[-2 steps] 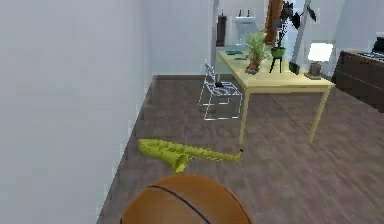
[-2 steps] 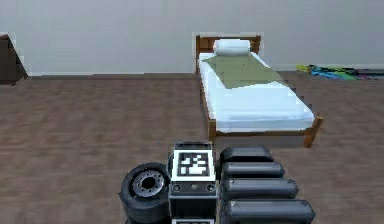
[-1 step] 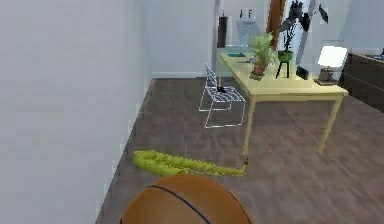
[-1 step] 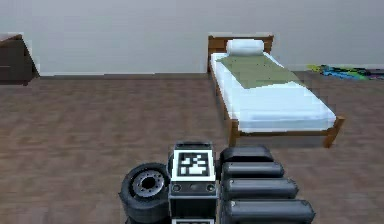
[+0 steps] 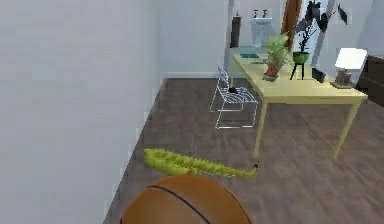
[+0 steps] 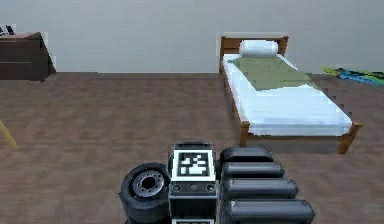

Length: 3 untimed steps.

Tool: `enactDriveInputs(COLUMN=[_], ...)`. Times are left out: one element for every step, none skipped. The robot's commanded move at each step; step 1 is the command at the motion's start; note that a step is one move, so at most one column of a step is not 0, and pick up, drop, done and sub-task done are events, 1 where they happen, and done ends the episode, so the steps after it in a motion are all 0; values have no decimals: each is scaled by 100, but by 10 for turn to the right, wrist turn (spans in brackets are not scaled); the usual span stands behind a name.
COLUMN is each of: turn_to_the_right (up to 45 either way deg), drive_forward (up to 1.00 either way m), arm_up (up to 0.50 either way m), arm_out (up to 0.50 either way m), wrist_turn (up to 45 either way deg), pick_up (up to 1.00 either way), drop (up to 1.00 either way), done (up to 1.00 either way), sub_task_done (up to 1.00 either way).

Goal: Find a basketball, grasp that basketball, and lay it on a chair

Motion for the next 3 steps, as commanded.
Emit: enactDriveInputs(turn_to_the_right=[0, 0, -30], drive_forward=[100, 50, 0], arm_up=[0, 0, 0], arm_out=[0, 0, 0], wrist_turn=[0, 0, 0], pick_up=[0, 0, 0], drop=[0, 0, 0], done=[0, 0, 0], sub_task_done=[0, 0, 0])
